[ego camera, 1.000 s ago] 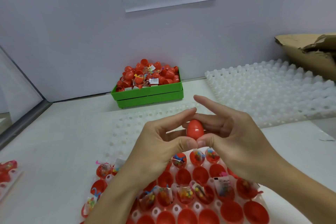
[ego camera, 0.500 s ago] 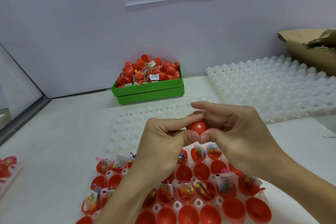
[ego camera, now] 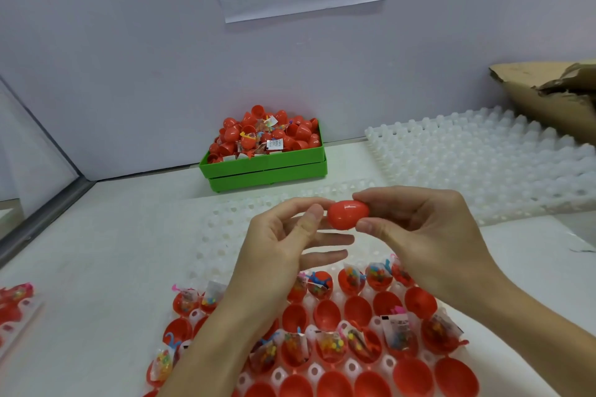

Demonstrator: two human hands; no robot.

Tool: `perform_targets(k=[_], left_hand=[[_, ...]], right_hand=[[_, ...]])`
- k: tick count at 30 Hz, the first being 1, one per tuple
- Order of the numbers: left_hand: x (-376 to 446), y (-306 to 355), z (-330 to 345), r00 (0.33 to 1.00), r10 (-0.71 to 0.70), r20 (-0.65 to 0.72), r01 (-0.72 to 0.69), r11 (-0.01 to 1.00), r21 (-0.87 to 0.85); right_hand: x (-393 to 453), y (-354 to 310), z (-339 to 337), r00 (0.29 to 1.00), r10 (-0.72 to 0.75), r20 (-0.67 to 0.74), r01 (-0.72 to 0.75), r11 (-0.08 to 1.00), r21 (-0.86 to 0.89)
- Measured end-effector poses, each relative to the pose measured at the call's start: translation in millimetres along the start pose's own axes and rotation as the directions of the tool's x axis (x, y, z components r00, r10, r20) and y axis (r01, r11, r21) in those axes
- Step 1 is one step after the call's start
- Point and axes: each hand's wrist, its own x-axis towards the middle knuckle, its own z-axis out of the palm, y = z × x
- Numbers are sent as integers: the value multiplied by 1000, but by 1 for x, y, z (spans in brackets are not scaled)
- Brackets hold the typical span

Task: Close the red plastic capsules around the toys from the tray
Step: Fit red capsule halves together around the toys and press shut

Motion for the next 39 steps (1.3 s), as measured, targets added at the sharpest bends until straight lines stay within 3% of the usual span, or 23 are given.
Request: perform_targets(k=[5, 9, 13, 17, 20, 24, 28, 30, 33, 36, 39], left_hand=[[-2, -1, -2, 997, 72, 1, -71, 980, 188], [-2, -4, -1, 996, 90, -9, -85, 968, 238], [-2, -4, 3, 996, 82, 22, -85, 981, 176], [-4, 2, 8, 994, -86, 64, 90, 995, -54], [-4, 3, 11, 983, -149, 108, 160, 981, -112], [-2, 0, 11, 977, -155, 145, 179, 970, -163], [-3, 0, 11, 989, -92, 115, 107, 985, -132], [-4, 0, 10, 999, -23, 36, 24, 999, -39], [-5, 0, 6, 978, 187, -95, -146, 930, 336], [-6, -3, 6, 928, 365, -81, -247, 761, 600], [-7, -4, 7, 904, 427, 1, -318, 673, 668]], right_hand=[[-3, 2, 0, 997, -67, 37, 71, 993, -91], [-3, 5, 0, 997, -66, 38, 70, 990, -120], [-3, 3, 1, 997, -70, 20, 71, 995, -68], [-4, 3, 1, 998, -55, 21, 55, 998, -25], [-4, 1, 3, 999, -43, 0, 43, 999, -30], [-4, -1, 5, 999, -39, -17, 39, 999, -22], [-5, -2, 6, 999, -35, -20, 35, 999, 1], [-6, 0, 6, 1000, -30, -4, 30, 999, -27], [-5, 0, 6, 999, 37, 34, -37, 999, 11], [-5, 1, 8, 993, 103, 63, -106, 993, 49], [-4, 4, 9, 992, 122, 33, -123, 991, 42]])
